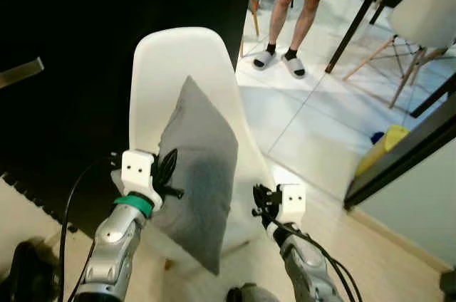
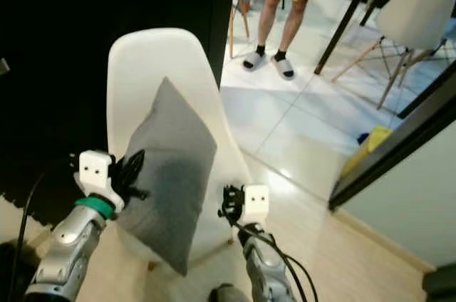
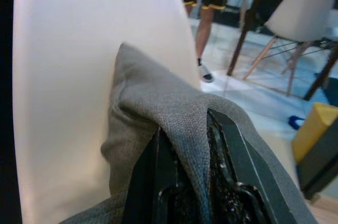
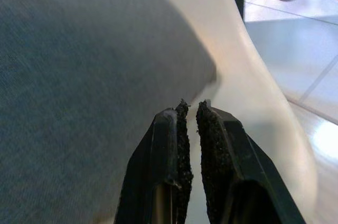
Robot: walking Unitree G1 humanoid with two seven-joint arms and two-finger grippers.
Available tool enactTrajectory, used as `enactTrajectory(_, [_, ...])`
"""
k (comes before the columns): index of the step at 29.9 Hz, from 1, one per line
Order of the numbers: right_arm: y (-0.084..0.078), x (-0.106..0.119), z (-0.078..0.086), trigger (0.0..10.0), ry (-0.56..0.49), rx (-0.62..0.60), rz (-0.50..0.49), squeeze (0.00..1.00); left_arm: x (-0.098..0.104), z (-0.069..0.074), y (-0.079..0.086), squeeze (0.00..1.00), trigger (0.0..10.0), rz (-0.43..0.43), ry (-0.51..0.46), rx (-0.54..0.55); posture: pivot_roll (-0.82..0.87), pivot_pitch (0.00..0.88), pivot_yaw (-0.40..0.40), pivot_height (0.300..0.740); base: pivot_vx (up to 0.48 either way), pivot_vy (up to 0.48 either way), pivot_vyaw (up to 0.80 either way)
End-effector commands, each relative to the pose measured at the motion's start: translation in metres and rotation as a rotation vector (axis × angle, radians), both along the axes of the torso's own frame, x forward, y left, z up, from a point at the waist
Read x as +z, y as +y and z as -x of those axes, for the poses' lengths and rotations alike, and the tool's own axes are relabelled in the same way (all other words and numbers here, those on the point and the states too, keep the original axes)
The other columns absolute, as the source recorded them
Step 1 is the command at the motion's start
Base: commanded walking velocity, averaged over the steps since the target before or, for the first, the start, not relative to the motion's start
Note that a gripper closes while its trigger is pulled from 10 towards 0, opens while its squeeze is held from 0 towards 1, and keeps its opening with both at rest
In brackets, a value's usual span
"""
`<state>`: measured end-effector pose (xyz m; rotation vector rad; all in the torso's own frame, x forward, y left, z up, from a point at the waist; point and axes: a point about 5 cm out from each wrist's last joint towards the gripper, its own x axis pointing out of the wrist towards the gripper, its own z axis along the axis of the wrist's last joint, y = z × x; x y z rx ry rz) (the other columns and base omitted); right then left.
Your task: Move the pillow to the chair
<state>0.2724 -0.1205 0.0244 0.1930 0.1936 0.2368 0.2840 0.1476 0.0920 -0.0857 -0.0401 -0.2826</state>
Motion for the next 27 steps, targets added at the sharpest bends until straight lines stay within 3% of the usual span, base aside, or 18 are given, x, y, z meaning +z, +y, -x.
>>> enactTrajectory(1, [-0.003, -0.005, 0.004, 10.0, 0.028, -0.005, 0.003, 0.0, 0.008, 0.0, -0.002, 0.0, 10.0, 0.022, -0.039, -0.01, -0.02, 0.03, 0.03, 0.74, 0.0, 0.0, 0.0])
enactTrajectory(19, [-0.004, -0.01, 0.007, 10.0, 0.064, -0.007, -0.006, 0.0, -0.014, 0.008, -0.006, 0.0, 10.0, -0.036, 0.042, 0.004, -0.02, 0.03, 0.034, 0.74, 0.0, 0.0, 0.0])
enactTrajectory(27, [-0.005, -0.012, 0.008, 10.0, 0.077, -0.022, -0.019, 0.0, -0.016, 0.009, -0.005, 0.0, 10.0, -0.039, 0.047, 0.002, -0.02, 0.031, 0.035, 0.73, 0.0, 0.0, 0.0])
